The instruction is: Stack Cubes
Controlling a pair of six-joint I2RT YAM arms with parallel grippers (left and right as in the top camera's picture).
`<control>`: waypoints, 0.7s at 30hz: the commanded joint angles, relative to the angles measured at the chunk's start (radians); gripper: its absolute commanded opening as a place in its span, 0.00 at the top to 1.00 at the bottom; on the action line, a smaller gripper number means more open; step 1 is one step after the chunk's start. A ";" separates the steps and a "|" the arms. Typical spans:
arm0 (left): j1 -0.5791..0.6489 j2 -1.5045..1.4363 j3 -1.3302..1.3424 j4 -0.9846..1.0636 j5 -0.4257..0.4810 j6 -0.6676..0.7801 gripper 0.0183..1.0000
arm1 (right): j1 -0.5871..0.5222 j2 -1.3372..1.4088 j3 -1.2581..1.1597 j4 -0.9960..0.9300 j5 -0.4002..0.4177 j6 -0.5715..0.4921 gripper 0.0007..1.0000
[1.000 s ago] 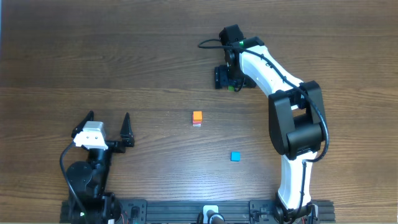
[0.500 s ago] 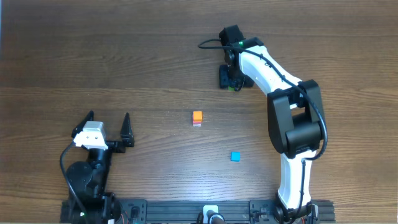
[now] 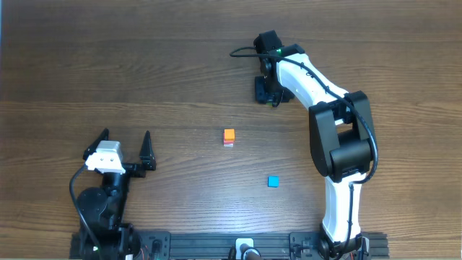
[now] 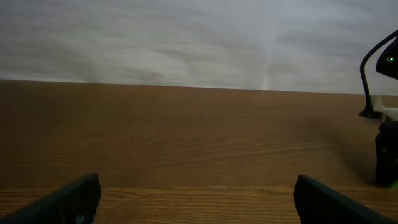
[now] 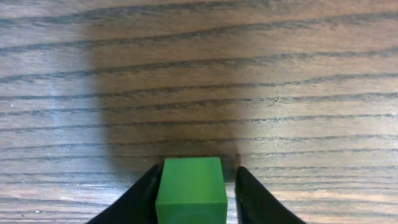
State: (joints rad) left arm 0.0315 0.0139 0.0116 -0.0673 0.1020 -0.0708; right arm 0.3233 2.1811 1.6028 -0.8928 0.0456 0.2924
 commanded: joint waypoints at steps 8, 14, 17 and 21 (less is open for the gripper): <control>0.005 -0.007 -0.006 0.000 0.013 0.011 0.00 | -0.002 0.013 0.021 0.001 0.015 0.006 0.73; 0.005 -0.007 -0.006 0.000 0.013 0.011 0.00 | -0.002 0.013 0.021 -0.003 0.008 0.006 0.79; 0.005 -0.007 -0.006 0.000 0.013 0.011 0.00 | -0.002 0.011 0.021 -0.005 -0.002 0.006 0.84; 0.005 -0.007 -0.006 0.000 0.013 0.011 0.00 | -0.002 -0.011 0.041 -0.051 -0.004 0.006 0.95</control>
State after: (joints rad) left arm 0.0315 0.0139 0.0116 -0.0673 0.1020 -0.0708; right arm 0.3233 2.1815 1.6077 -0.9188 0.0444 0.2913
